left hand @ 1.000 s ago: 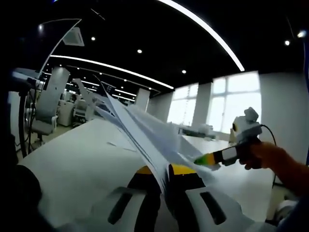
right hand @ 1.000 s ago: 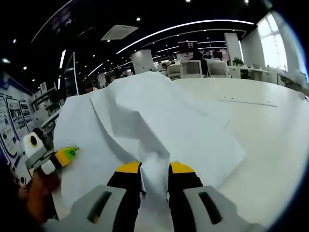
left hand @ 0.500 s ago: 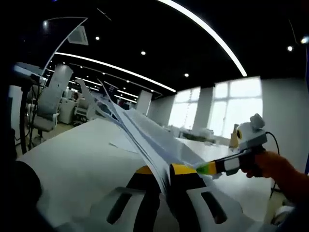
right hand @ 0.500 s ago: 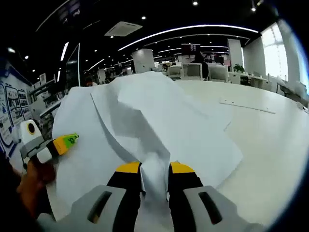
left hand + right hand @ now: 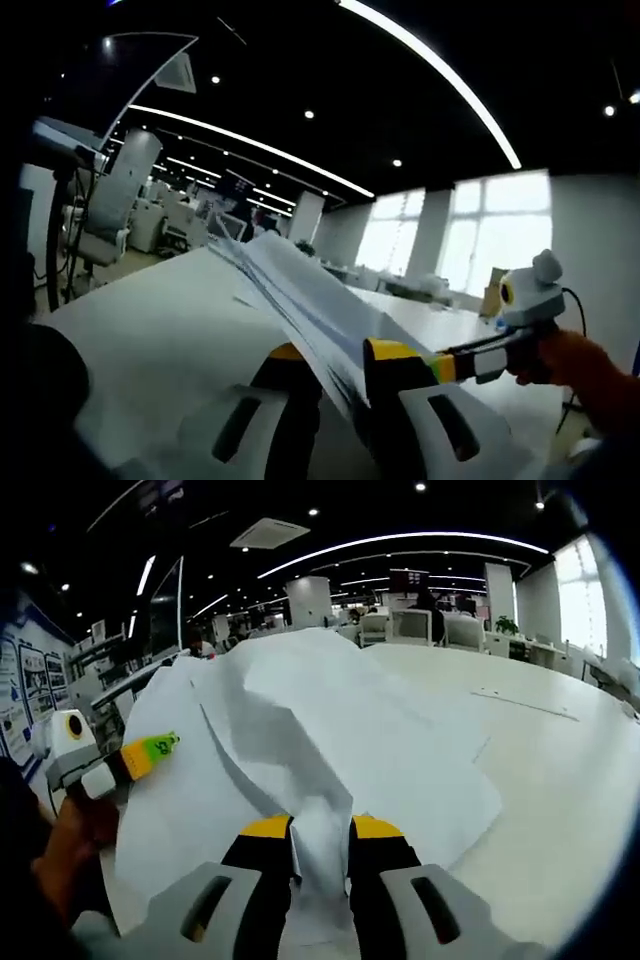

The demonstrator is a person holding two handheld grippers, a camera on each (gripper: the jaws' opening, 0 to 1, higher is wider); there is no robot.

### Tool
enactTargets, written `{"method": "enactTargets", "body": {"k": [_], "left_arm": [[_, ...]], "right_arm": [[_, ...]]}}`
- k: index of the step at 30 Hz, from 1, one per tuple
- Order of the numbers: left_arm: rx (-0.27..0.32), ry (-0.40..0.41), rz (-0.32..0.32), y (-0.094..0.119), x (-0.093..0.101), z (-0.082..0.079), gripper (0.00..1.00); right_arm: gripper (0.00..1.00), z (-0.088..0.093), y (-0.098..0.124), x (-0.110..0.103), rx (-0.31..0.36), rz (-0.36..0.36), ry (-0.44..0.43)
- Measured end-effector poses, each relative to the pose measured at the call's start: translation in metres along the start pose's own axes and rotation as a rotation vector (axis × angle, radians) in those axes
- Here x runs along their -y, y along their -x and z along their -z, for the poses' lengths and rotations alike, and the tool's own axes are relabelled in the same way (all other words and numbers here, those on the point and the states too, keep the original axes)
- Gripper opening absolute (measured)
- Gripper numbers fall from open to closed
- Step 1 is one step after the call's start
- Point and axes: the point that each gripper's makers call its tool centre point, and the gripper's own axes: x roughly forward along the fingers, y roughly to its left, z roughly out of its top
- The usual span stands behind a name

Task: Organize the stack of printing papers by aligning and flattening the scattered papers on the table

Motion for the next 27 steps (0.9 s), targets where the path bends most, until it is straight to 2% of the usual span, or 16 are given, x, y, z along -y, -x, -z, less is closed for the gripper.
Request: {"method": "enactTargets", "body": {"k": [12, 27], "left_arm": [[0.011, 0.02, -0.012, 0.0, -0.004, -0.003, 0.2], [0.024, 0.049, -0.024, 0.002, -0.007, -0.005, 0.2]], "right_arm": [[0.17, 0.006, 0.003, -0.01, -0.009, -0.022, 0.005], [0.17, 0.016, 0.009, -0.037, -0.024, -0.072, 0.052]]}}
